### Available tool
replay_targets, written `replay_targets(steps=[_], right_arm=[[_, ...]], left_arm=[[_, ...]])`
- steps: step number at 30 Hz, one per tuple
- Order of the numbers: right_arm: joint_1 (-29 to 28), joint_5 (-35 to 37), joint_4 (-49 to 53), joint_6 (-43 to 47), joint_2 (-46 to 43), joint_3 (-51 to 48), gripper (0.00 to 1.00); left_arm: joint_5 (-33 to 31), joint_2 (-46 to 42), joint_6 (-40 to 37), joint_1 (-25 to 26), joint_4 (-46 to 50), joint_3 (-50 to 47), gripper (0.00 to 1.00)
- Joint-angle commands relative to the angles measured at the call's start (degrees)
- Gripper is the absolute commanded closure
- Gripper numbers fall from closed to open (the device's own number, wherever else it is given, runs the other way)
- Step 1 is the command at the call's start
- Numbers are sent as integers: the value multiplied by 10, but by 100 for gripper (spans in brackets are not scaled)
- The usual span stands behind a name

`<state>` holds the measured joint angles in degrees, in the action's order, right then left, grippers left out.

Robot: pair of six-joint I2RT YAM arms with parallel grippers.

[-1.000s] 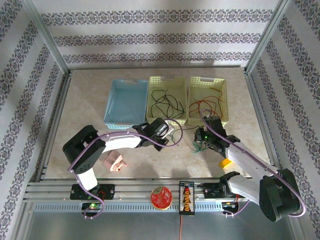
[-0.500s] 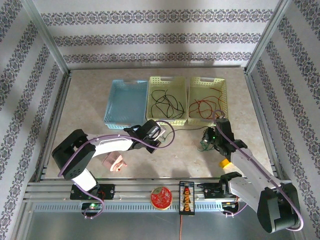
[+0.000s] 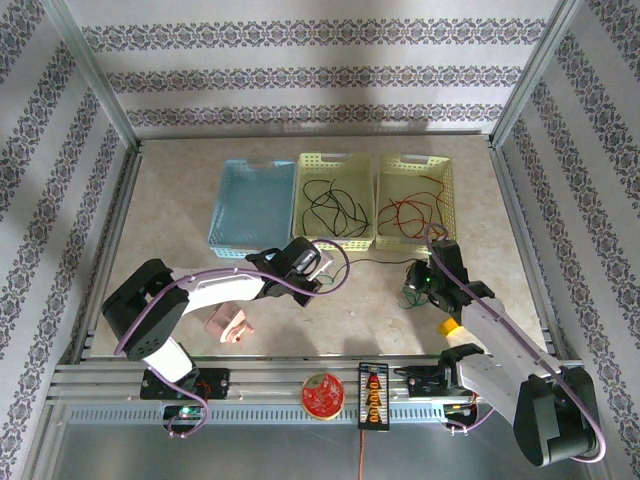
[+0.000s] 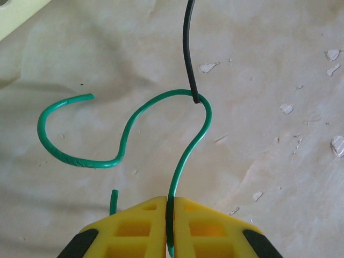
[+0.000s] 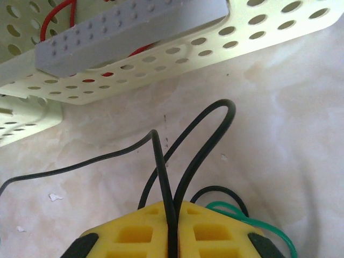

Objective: Untangle the cables

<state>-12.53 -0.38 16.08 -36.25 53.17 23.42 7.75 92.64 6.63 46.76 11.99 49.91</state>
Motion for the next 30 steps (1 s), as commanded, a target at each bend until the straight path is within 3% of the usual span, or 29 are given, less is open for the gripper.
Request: replay_targets(steps=[1,7,12,15,21,30], right_arm=[[4,65,36,7,-35,20,89],[54,80,71,-9,-57,26,90],[60,17,48,14,-47,24,88],[34,-35,26,45,-33,30,87],[-60,-62,18,100,19,48,87],[-109,-104,-8,125,45,58,86]], left_arm=[[18,13,-7,-4,-10,17,91],[21,19,-5,-4,-11,14,93],[20,14,-7,-4,-14,20,92],[24,11,-7,-4,-19,28,88],[34,-13,-7,-4,-38,44,50],[87,-2,-29,0,-25,93,22]])
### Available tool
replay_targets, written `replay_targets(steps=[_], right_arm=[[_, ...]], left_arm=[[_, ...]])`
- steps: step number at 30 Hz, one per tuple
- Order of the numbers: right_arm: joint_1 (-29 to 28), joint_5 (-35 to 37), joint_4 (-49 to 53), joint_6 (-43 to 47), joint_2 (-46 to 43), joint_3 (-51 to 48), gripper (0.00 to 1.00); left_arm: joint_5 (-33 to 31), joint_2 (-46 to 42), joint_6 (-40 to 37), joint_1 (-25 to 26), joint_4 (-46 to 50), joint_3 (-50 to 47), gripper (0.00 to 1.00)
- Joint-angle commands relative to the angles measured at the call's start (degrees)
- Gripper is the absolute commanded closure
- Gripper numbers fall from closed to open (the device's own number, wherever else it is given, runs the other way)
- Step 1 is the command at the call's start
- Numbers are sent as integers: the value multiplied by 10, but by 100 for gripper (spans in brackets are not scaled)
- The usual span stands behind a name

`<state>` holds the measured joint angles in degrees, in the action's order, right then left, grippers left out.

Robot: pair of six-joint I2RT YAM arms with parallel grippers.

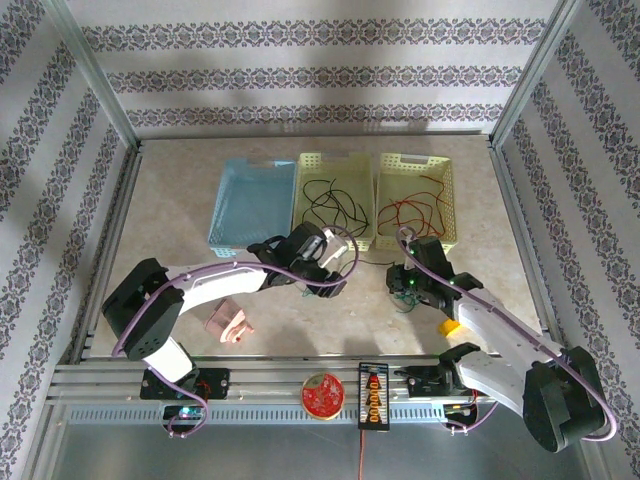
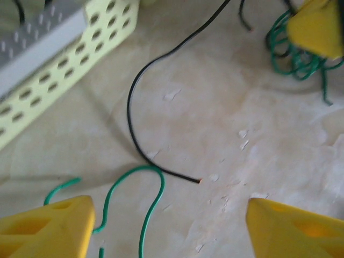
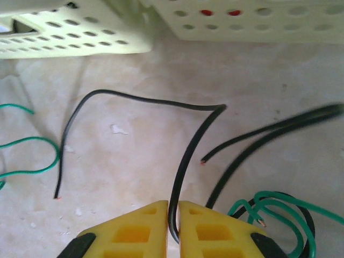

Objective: Untangle the cables

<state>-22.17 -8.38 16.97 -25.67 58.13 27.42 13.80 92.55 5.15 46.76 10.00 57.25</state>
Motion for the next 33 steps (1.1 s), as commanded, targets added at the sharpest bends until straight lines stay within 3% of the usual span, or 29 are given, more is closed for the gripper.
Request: replay_targets(steps=[1,12,23,26,29,33], right_arm=[[-18,-22,-17,20,-9,18,86],[-31,-62,-24,11,-63,32,84],[-5,-125,-56,-38,-82,69,84],[-3,-70,-20,-35,-84,84,79],[12,-4,21,-48,-81,84,56],[44,12,47,-90,-55,64,55]], left_arm=[[28,0,-16,1,-6,24,20],[44,14,-21,3,-13,42,19],[43,18,-10,11,-23,32,22],[39,17,-4,11,-33,25,23],[35,16,-1,11,-35,22,23],[29,13,1,11,-36,17,23]])
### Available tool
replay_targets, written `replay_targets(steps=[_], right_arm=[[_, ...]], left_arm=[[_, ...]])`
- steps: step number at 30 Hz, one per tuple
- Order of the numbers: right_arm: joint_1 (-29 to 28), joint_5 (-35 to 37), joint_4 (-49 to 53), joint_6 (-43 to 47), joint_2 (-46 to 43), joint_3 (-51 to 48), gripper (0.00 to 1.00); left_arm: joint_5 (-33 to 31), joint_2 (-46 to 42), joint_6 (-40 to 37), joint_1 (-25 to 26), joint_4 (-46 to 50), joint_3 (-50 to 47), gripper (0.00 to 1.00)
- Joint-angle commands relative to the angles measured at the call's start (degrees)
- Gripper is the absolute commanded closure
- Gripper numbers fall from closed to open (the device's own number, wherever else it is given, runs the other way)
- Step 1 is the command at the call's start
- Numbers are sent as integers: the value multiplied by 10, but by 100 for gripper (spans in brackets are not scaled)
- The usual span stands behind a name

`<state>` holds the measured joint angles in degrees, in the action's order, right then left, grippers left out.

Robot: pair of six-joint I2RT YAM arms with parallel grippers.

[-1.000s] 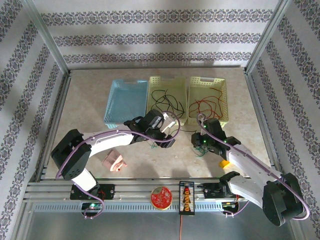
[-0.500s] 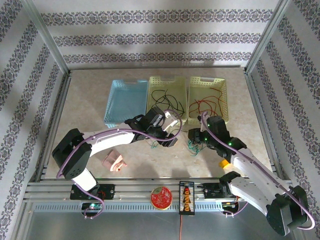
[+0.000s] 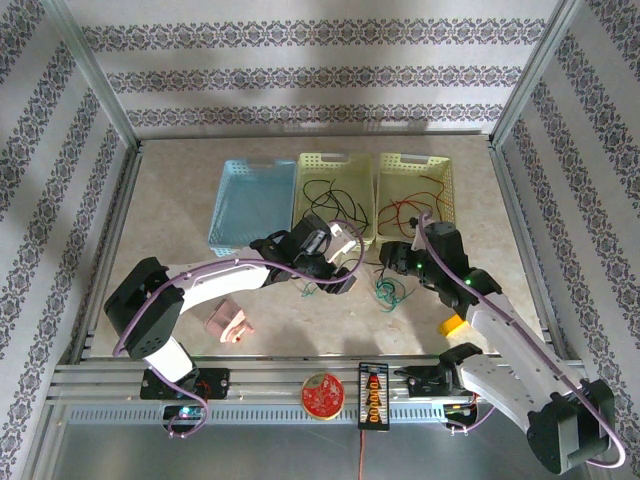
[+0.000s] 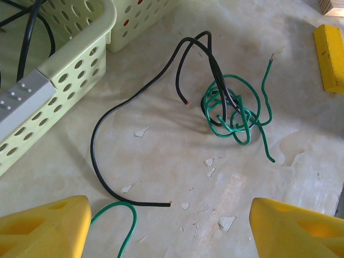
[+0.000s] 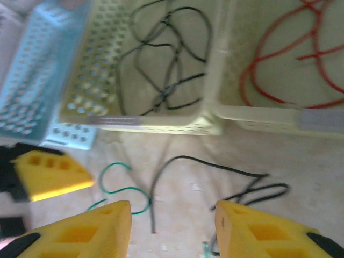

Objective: Untangle the cables

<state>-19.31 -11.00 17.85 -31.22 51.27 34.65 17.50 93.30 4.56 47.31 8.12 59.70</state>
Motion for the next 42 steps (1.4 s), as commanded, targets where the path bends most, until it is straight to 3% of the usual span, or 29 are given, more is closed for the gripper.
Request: replay_targets(steps=[1,11,26,42], right_arm=[[26,33,37,-47,22,-16,55],[56,-14,-12,-72,91,-25,56],[59,-19,-69,-76,184,-17,63],[58,-71,-79,-70,146,-24,60]], left_arm=[[-8,5,6,6,-19,-10,23],[-12,-5,14,6,-22,-24,23],[-19,-17,8,6,-7,-28,23],[-17,-5,11,7,-10,-26,22]])
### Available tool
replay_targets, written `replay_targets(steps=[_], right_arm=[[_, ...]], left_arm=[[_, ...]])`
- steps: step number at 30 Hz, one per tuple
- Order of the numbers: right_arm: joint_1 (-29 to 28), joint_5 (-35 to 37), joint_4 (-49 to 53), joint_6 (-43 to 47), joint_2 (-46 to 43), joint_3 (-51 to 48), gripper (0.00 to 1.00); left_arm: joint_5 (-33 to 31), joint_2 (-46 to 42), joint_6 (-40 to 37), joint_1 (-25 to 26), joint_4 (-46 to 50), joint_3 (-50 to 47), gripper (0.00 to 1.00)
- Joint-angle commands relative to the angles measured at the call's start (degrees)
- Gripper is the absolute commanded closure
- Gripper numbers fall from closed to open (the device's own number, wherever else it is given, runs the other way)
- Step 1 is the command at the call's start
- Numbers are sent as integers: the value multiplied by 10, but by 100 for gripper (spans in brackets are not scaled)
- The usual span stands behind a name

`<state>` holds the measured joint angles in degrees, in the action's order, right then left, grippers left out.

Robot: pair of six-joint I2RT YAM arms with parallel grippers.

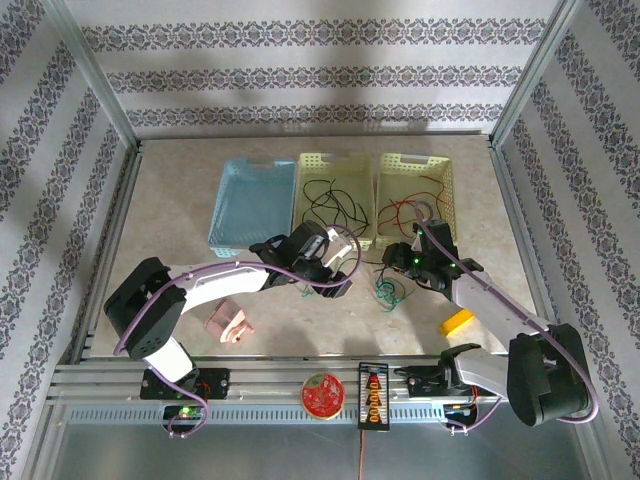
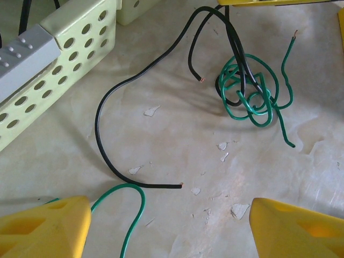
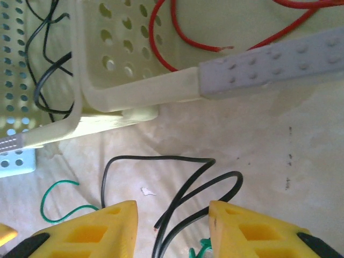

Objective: Untangle the cables

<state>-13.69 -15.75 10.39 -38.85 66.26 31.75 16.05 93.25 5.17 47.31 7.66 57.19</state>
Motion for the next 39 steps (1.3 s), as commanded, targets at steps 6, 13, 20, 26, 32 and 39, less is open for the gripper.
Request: replay_targets(steps=[6,13,20,26,32,39], right_arm=[[-3,-40,1,12,39,14,64],[-6,-47,4,17,74,30,93],[-5,-58,5,-2,26,33,99],[4,-68,2,-44,9,36,99],[18,-90,-23,-95,20,30,99],[46,-86,-42,-157,-21,4,100]], left_arm=[[-3,0,3,11,-4,5,22],[-6,38,-15,33,9,39,23],[34,118,-16,51,-31,103,23],[89,195,-13,56,-57,170,24],[110,246,2,60,-106,192,35],[89,259,55,53,-196,155,99]])
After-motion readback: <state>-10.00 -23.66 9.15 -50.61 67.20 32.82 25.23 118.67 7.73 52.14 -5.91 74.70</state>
